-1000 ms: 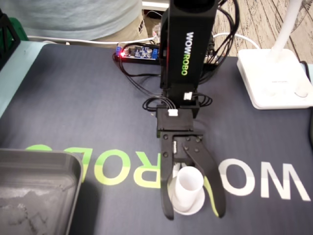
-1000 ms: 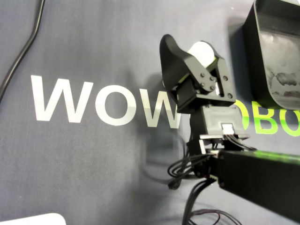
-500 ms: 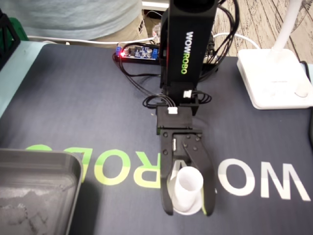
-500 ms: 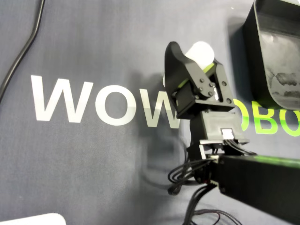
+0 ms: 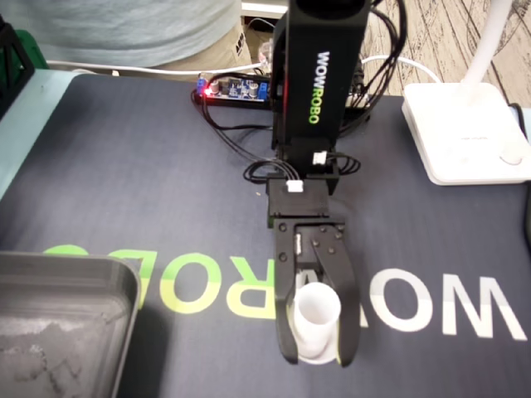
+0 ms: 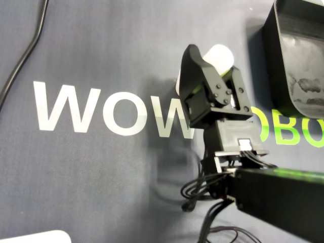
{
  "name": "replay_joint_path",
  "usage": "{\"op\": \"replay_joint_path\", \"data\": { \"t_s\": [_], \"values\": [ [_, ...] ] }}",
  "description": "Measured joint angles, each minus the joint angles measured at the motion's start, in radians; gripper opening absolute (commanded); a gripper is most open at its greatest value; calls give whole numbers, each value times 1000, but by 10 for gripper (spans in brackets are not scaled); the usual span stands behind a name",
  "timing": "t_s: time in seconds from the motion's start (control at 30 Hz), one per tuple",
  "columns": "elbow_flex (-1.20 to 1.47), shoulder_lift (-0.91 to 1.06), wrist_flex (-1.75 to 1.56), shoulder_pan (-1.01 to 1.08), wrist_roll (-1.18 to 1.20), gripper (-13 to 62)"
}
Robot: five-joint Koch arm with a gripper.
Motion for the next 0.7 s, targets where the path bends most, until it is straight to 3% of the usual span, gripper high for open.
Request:
{"op": "replay_joint_path", "data": {
  "t_s": [0.1, 0.2, 0.7],
  "values": [
    [0, 3, 0, -2, 17, 96],
    [0, 5, 0, -5, 31, 32],
    [0, 46, 0, -20, 61, 29]
  ]
}}
